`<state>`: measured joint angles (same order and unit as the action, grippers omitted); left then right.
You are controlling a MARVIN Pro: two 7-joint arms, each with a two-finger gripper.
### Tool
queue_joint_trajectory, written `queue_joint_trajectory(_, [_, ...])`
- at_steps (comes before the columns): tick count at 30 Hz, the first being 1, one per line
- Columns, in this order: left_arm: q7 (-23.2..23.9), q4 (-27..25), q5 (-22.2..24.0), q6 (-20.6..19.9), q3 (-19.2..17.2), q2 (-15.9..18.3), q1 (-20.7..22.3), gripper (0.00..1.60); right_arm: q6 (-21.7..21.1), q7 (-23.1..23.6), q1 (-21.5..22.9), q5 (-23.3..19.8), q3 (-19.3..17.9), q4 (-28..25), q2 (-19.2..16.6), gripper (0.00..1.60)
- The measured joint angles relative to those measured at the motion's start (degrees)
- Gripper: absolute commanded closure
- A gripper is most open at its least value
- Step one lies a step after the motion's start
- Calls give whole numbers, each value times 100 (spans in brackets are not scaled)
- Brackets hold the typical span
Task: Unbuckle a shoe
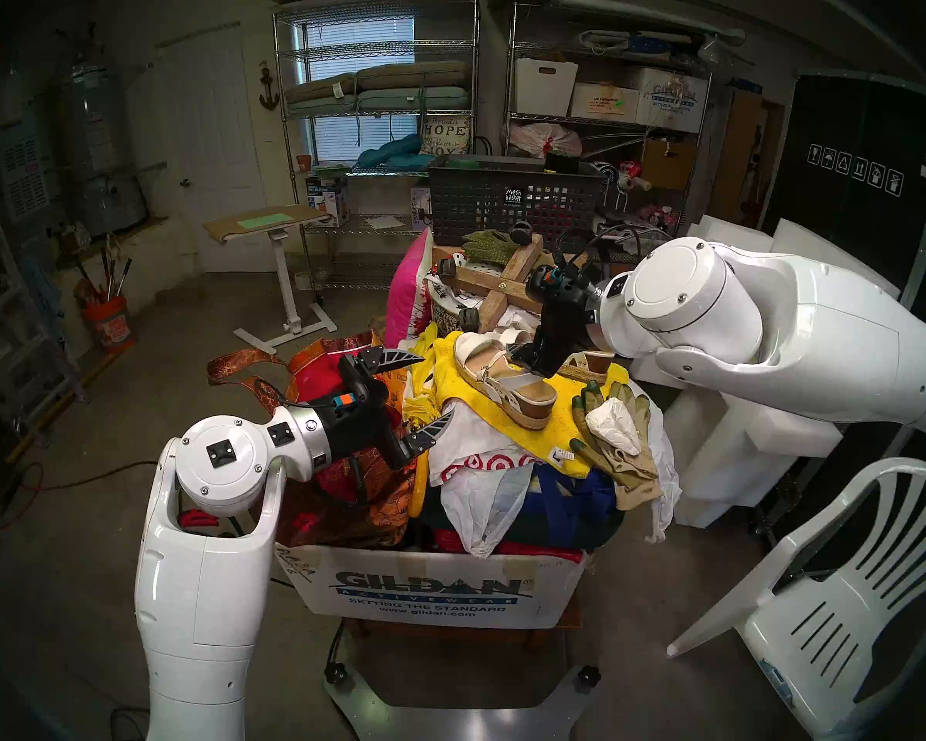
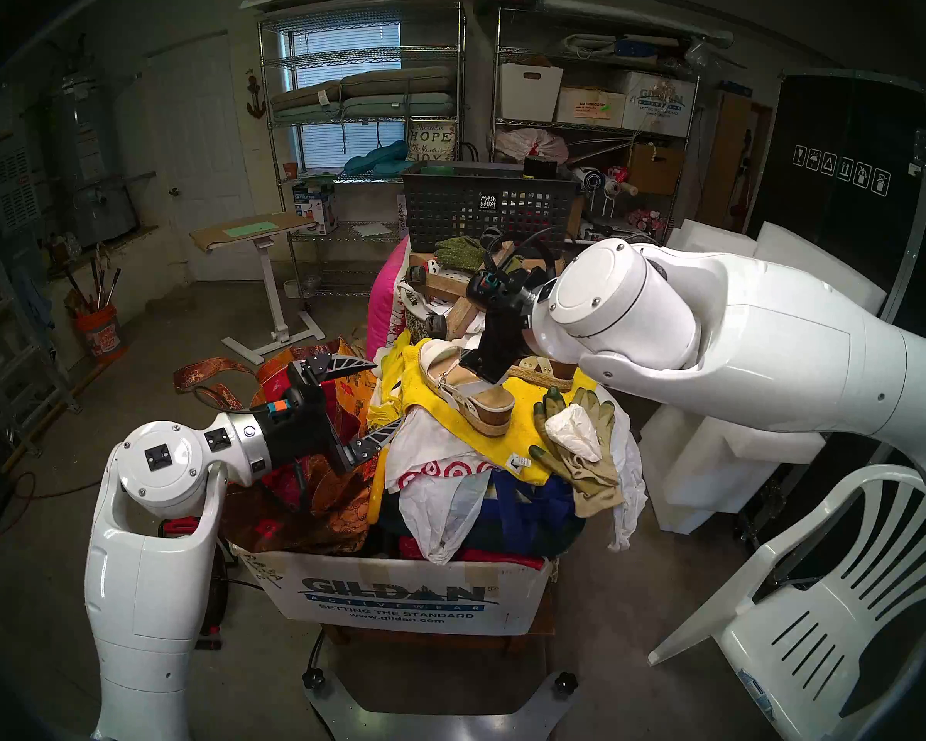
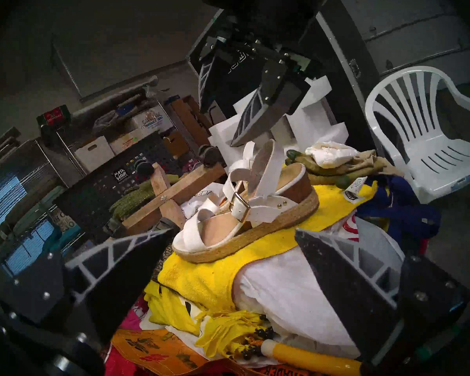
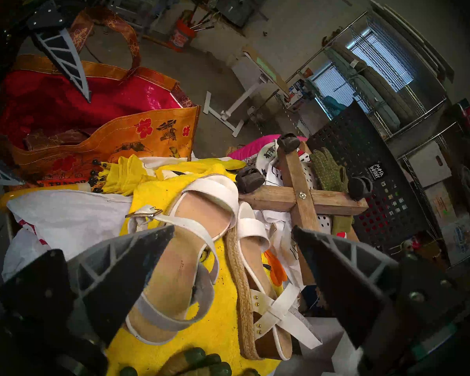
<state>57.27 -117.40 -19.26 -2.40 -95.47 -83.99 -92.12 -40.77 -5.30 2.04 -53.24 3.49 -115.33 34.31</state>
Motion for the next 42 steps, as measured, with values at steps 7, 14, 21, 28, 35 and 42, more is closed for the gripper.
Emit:
queue_joint_trajectory(7, [-185, -11, -205, 57, 67, -74, -157, 0, -19, 867, 161, 215, 152, 324, 178, 9])
queue_joint_trajectory(14, [-337, -68, -316, 64, 107, -170, -283, 0, -36, 1241, 259, 456, 264, 588, 342, 8])
queue_joint_trajectory(21, [-540, -140, -486, 38, 195, -297, -416, 0, -225, 1596, 396, 729, 404, 836, 542, 18])
queue_joint_trajectory(28, [-715, -261, -659, -128, 353, -446, -600, 0, -313, 1932, 520, 978, 506, 1107, 785, 21])
queue_joint_trajectory(35, [-903, -338, -802, -160, 493, -558, -725, 0, -169, 2182, 568, 1130, 508, 1342, 1022, 42])
queue_joint_trajectory(42, [-1122, -338, -943, -109, 606, -638, -797, 0, -14, 2402, 584, 1216, 507, 1457, 1150, 24])
